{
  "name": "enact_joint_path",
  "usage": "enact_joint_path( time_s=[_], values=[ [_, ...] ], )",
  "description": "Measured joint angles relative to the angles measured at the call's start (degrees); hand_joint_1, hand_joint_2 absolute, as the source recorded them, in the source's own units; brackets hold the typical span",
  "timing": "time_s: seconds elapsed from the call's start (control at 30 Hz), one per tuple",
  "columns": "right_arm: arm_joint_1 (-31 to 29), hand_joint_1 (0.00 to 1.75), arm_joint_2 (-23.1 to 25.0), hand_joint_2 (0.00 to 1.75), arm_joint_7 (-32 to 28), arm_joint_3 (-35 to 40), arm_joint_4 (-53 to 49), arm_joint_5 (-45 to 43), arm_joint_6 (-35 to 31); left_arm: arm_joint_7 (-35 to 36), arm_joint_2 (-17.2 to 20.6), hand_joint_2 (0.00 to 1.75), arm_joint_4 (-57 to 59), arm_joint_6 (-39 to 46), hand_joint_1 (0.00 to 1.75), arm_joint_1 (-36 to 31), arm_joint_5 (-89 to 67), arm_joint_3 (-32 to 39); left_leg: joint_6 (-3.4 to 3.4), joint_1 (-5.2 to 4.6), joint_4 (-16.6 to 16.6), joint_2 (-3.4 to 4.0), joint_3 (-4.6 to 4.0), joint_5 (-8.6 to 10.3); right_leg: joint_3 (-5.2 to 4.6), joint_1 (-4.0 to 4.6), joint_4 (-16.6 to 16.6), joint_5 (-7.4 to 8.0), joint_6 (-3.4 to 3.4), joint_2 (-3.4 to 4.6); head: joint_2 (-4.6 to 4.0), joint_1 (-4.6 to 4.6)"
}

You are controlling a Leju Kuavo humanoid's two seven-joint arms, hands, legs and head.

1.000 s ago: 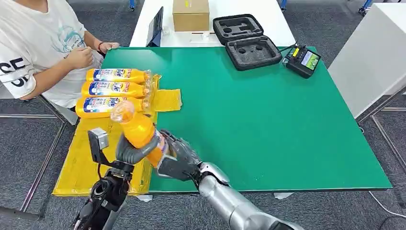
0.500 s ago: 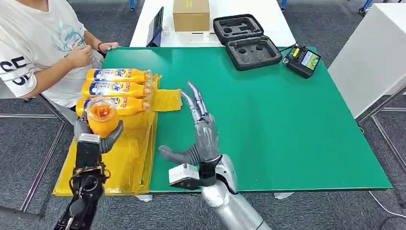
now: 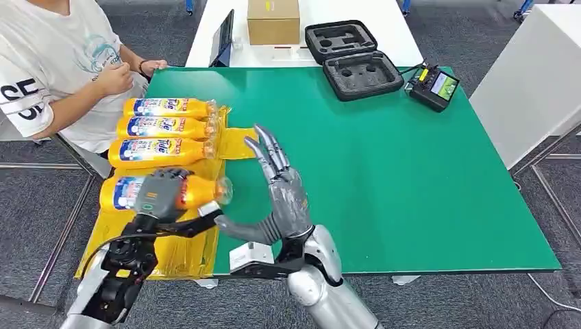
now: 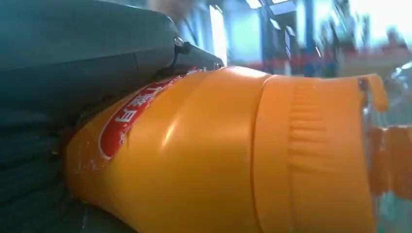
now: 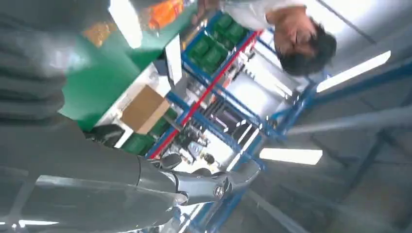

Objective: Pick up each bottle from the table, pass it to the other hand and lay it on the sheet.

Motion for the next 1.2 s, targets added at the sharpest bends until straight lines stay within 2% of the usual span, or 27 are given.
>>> enact_joint_path(
  time_s=[0.33, 0.4, 0.43, 0.47, 0.5, 0.77, 0.93, 0.97, 1.2],
  values=[
    [-0.6, 0.0, 0.1, 1.75, 0.3, 2.2, 1.9, 0.0, 3.3, 0.2, 0.5, 1.75, 12.1, -2.9, 1.75, -3.4, -1.9, -4.4, 0.0, 0.0, 0.0, -0.07, 0.03, 0.0, 0.12, 0.0, 0.0, -0.02, 0.0, -0.1, 0.0, 0.0],
    [-0.8, 0.0, 0.1, 1.75, 0.4, 2.5, 2.2, -0.1, 3.8, 0.2, 0.6, 1.75, 13.6, -3.0, 1.69, -4.2, -1.5, -4.6, 0.0, 0.0, 0.0, -0.08, 0.12, 0.0, 0.22, 0.0, 0.0, -0.03, 0.0, -0.12, 0.0, 0.0],
    [-0.8, 0.0, 0.1, 1.75, 0.4, 2.7, 2.4, -0.1, 3.9, 0.2, 0.6, 1.75, 14.4, -2.9, 1.54, -4.6, -1.0, -4.6, 0.0, 0.0, 0.0, -0.09, 0.16, 0.0, 0.27, 0.0, 0.0, -0.03, 0.0, -0.12, 0.0, 0.02],
    [-0.8, 0.0, 0.1, 1.75, 0.5, 3.0, 2.5, -0.1, 4.0, 0.2, 0.6, 1.75, 14.9, -2.9, 0.09, -4.8, -0.7, -4.6, 0.0, 0.0, 0.0, -0.09, 0.19, 0.0, 0.29, 0.0, 0.0, -0.03, 0.0, -0.12, 0.0, 0.0],
    [-0.8, 0.0, 0.1, 1.75, 0.5, 3.1, 2.6, -0.1, 4.1, 0.1, 0.7, 1.75, 15.5, -2.9, 0.0, -5.0, 0.0, -4.6, 0.0, 0.0, 0.0, -0.09, 0.23, 0.0, 0.33, 0.0, 0.0, -0.03, 0.0, -0.11, 0.0, 0.0],
    [-1.3, 0.0, 0.1, 1.75, 0.7, 3.9, 4.0, -0.5, 4.8, -4.1, 0.6, 1.75, 16.9, -5.9, 0.0, -5.6, 6.7, -2.6, -0.04, 0.0, 0.0, -0.07, 0.53, 0.05, 0.6, 0.0, 0.0, 0.0, -0.02, -0.1, 0.0, 0.0],
    [-1.7, 0.0, 0.1, 1.75, 0.7, 4.5, 5.1, -0.9, 5.1, -12.3, 0.6, 1.75, 16.9, -15.8, 0.0, -6.2, 18.3, -0.6, -0.04, 0.01, -0.1, -0.11, 0.62, 0.05, 0.72, 0.0, 0.0, -0.02, -0.02, -0.13, 0.0, -0.02],
    [-1.8, 0.0, 0.1, 1.75, 0.8, 4.6, 5.3, -1.0, 5.2, -13.3, 0.6, 0.0, 16.9, -17.9, 0.0, -6.3, 20.7, -0.2, -0.04, 0.01, -0.1, -0.13, 0.65, 0.05, 0.76, 0.0, 0.0, -0.04, -0.02, -0.13, 0.0, 0.02],
    [-2.7, 0.0, 0.1, 1.75, 1.5, 5.1, 7.0, -1.3, 5.3, -16.5, 0.5, 0.0, 17.1, -34.8, 0.0, -7.0, 42.0, 4.1, -0.03, 0.01, -0.1, -0.34, 0.88, 0.04, 1.01, -0.02, 0.0, -0.05, -0.01, -0.2, 0.0, 0.0]
  ],
)
